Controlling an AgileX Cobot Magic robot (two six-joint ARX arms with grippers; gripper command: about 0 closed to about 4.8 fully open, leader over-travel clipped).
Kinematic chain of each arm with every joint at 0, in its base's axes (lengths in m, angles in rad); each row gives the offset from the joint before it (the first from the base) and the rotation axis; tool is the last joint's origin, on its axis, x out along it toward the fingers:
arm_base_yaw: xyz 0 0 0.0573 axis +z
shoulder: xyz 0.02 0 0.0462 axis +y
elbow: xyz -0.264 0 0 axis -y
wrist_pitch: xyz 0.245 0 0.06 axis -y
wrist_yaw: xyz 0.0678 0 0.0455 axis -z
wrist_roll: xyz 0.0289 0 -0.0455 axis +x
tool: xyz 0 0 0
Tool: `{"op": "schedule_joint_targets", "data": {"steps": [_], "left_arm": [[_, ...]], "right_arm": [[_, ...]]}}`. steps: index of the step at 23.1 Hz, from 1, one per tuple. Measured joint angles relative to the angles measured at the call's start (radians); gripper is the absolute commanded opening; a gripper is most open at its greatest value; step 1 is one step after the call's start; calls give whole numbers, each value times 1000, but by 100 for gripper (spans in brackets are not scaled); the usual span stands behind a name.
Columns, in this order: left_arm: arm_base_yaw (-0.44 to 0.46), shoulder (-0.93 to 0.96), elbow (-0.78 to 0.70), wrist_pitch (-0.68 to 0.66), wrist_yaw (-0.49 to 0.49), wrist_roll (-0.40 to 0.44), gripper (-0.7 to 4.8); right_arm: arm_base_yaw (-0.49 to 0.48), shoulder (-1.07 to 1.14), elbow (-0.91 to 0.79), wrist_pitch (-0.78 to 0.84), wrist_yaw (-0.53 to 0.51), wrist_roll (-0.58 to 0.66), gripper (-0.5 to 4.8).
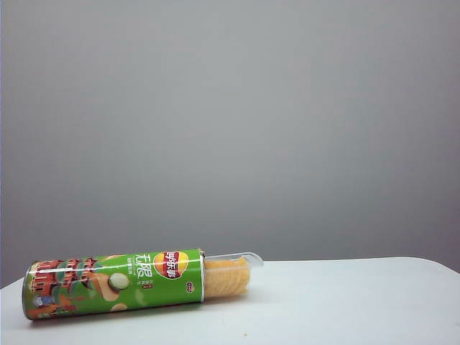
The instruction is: Pick up the green tub of chips from the desk, push the transparent container that's holding the chips and has slipped out back in, and finally put the chips back on the desk.
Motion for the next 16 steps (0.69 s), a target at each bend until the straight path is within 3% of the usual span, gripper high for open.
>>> {"op": "schedule_joint_targets", "data": {"steps": [2, 4, 8, 10, 16], "left_arm": [[0, 158, 105, -5, 25, 128, -5], [0, 292, 216, -6, 31, 256, -5], [0, 483, 403, -42, 62, 354, -5], [1, 634, 568, -130, 155, 394, -5], [0, 855, 755, -311, 246, 538, -1]], "right_arm": [[0, 149, 89, 5, -17, 0, -6], [-6, 291, 179, 15, -112, -14, -6], [-27, 468, 303, 8, -289, -73, -6], [-44, 620, 421, -4, -409, -119, -6], [-56, 782, 536, -15, -546, -145, -6]]}}
